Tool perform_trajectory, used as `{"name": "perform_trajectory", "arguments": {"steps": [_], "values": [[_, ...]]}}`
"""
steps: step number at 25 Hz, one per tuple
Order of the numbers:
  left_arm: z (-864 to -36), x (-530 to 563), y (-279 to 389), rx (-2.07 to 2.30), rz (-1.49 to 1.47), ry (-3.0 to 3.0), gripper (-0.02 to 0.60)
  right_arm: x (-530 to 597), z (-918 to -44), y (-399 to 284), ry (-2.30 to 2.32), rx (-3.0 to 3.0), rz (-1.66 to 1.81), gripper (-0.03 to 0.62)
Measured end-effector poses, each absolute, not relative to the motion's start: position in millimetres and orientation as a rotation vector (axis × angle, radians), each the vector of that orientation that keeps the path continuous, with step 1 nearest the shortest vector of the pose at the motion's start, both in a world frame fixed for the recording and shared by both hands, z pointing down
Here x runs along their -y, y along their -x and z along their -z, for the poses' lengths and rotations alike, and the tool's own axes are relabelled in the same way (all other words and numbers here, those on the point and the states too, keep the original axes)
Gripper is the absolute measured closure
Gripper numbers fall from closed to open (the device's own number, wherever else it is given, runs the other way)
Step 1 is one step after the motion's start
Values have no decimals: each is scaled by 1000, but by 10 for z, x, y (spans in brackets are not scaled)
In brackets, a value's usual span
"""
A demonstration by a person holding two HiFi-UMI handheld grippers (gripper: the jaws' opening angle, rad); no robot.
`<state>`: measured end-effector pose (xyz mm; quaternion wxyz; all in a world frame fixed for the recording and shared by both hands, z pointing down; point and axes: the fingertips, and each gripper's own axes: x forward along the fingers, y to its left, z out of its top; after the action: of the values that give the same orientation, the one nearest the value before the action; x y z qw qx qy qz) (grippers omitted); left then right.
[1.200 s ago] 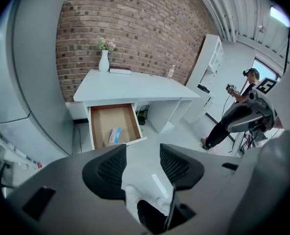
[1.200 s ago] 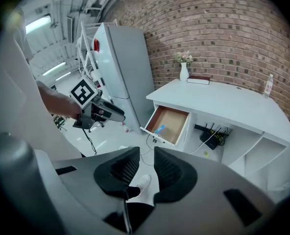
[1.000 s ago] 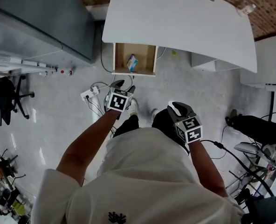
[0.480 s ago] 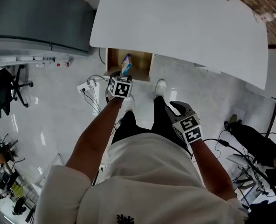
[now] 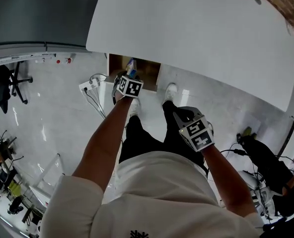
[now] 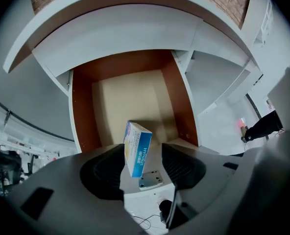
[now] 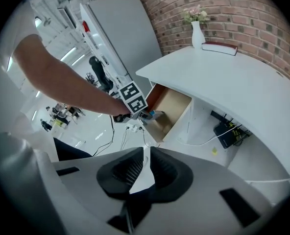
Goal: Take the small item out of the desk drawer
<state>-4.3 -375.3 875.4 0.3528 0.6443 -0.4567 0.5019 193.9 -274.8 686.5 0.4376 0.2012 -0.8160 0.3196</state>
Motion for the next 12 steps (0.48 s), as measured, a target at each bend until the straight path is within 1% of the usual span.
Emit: {"name": "perform_trajectory", "arguments": {"steps": [9,11,12], "values": [[-9146,3834,228,1222,-1424,-1571,351,2756,-6881,-2077,-475,2001,-823,533],[-9174,3858,286,1240,-1417,-1547,382,2746,-6867,-2117,-471,1987,-821,533],[-9174,3872,308,1250,-1414,-1539,412,2740,-6862,-2134,-469,1980,-819,533]]}}
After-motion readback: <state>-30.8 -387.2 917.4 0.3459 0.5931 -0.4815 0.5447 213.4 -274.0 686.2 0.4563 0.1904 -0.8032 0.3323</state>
